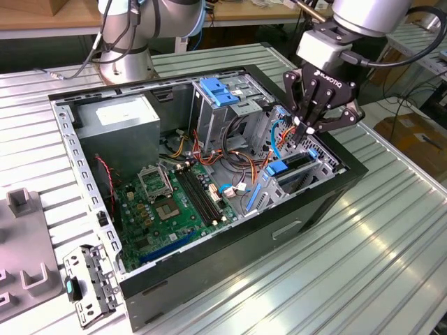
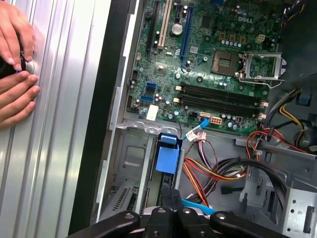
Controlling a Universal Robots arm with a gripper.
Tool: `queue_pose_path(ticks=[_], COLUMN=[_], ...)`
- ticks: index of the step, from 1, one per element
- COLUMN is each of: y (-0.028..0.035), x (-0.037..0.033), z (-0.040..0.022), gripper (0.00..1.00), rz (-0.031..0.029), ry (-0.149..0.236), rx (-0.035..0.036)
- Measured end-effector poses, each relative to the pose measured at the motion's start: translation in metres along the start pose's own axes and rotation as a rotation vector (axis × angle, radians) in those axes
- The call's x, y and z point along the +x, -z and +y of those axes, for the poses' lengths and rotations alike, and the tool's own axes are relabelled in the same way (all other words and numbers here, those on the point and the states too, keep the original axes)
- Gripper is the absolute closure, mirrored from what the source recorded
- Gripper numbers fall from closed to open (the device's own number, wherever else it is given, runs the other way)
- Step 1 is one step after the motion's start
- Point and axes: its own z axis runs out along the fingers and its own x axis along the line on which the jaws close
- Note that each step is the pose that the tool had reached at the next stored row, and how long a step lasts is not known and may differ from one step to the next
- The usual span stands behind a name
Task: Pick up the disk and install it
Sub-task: 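Insert the first disk wire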
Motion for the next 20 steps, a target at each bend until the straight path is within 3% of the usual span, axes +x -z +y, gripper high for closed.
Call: queue_pose_path(ticks=[4,14,18,20], y=[0.0,0.0002,0.0004,0.0005], x=[-0.0013,-0.0016,-0.0012,-0.0011], z=[-0.0108,-0.0311,-0.043,-0.0452], gripper=[0.89,0.89,0.89,0.89], rz=[0.0004,0.0012,0.001,0.0008], ry=[0.017,0.048,0.062,0.071], rx=[0.0005,0.0017,0.0007,0.0004])
